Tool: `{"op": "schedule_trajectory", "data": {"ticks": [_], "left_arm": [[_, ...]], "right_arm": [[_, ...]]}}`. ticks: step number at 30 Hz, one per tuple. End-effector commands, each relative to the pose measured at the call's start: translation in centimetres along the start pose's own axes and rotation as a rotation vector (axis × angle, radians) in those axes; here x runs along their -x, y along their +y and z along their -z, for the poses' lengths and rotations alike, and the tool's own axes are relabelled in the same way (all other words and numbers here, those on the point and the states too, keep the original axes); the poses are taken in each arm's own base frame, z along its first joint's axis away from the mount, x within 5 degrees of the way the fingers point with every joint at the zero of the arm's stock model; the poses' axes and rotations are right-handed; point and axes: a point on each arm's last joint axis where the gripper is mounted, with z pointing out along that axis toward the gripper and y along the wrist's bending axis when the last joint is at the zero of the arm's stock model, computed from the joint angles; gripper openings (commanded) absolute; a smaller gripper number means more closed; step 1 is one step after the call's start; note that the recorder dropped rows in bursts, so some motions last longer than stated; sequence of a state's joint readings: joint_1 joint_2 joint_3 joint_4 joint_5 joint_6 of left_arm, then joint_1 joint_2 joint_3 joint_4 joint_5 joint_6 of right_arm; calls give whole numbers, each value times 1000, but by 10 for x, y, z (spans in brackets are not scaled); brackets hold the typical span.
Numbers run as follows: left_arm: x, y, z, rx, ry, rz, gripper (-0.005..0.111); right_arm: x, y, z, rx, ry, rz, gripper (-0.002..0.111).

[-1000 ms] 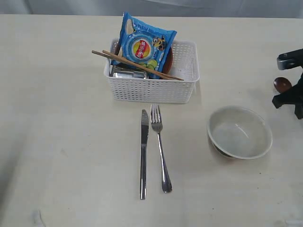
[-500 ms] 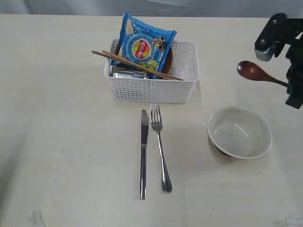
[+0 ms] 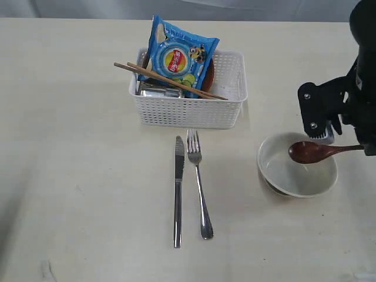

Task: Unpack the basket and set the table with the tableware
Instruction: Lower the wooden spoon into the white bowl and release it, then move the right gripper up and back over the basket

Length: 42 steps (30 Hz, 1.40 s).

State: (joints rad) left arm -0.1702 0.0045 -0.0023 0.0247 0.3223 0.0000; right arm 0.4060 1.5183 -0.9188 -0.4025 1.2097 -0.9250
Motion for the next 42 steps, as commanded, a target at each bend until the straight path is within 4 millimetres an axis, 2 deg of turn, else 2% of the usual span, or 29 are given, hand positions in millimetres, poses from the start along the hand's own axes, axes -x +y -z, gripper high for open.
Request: {"op": "schedule_trajectory", "data": {"ticks": [1, 7, 14, 17, 20, 22, 27, 32, 34, 37, 40, 42], "left_arm": [[0, 0, 0, -4, -5, 3, 0], [0, 0, 0, -4, -5, 3, 0], [0, 0, 0, -4, -5, 3, 0], [0, 0, 0, -4, -5, 3, 0], [0, 0, 0, -4, -5, 3, 0], [0, 0, 0, -4, -5, 3, 0], [0, 0, 0, -4, -5, 3, 0], [0, 0, 0, -4, -5, 3, 0], [0, 0, 0, -4, -5, 3, 0], [0, 0, 0, -4, -5, 3, 0], [0, 0, 0, -4, -5, 3, 0], [0, 0, 0, -4, -5, 3, 0]], "right_arm": [[7, -4, -11, -21, 1, 10, 0], [16, -11, -18, -52, -42, -56, 0], [22, -10, -21, -21, -63, -58, 1], [22, -10, -21, -18, -66, -60, 17], [22, -10, -21, -18, -66, -60, 39], [22, -10, -21, -17, -65, -64, 44], [19, -4, -18, 21, -69, -92, 44], [16, -3, -4, -23, -135, -182, 44], [15, -7, 5, -78, -186, -288, 44], [15, -18, 15, -147, -281, -543, 43], [14, -27, 5, -106, -333, -792, 30], [18, -28, -7, -3, -331, -826, 26]]}}
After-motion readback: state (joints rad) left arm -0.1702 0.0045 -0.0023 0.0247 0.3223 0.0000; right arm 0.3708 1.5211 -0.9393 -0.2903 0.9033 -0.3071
